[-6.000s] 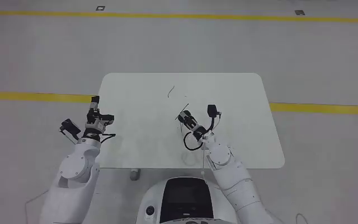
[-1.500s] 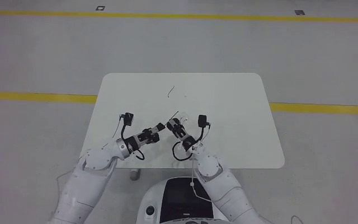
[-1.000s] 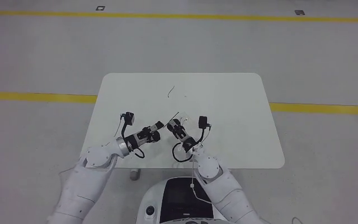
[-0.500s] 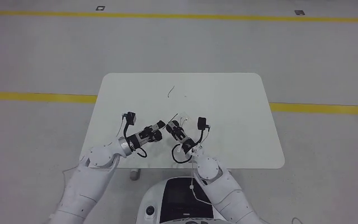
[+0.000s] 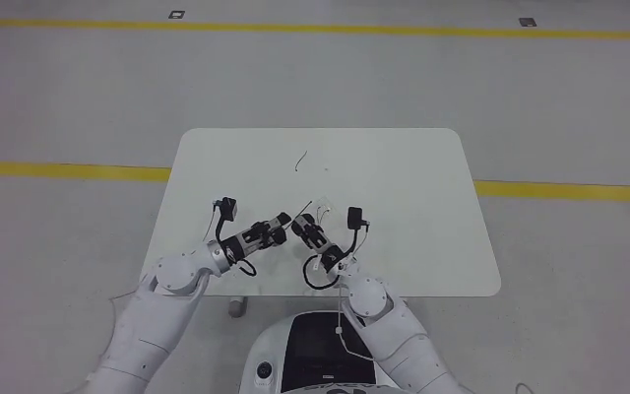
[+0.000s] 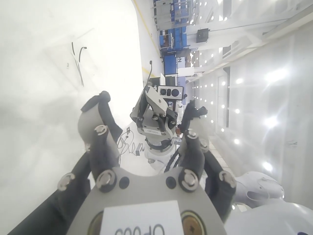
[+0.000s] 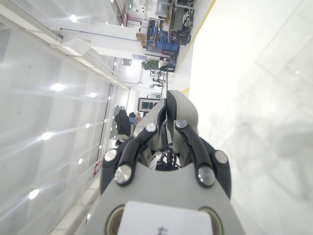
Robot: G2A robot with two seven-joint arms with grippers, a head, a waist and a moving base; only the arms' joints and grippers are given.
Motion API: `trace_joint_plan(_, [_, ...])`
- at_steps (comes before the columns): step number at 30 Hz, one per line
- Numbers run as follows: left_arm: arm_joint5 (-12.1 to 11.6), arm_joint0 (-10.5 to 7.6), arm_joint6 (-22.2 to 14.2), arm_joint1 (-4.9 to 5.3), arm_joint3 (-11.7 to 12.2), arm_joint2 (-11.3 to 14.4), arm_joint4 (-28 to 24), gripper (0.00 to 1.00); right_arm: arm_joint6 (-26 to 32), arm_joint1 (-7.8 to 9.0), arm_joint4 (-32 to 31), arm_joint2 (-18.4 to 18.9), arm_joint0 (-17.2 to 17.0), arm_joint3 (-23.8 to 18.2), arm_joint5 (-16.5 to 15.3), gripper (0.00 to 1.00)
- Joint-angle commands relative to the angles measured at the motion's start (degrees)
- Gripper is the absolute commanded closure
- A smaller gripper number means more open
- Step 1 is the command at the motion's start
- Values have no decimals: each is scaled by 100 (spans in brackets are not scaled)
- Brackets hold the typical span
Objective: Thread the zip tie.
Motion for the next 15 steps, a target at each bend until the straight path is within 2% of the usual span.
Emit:
trace_joint_plan(1, [9, -12, 2, 3, 14, 25, -4, 60, -22, 7, 15, 1, -3, 5, -23, 100])
trace_joint_plan(10, [0, -52, 16, 21, 55, 138, 31, 65, -56, 33, 53, -47, 33, 51, -19, 100])
trace_joint_plan(15, [-6, -71, 24, 36, 68, 166, 35, 71, -74, 38, 86, -87, 82, 116, 10, 100])
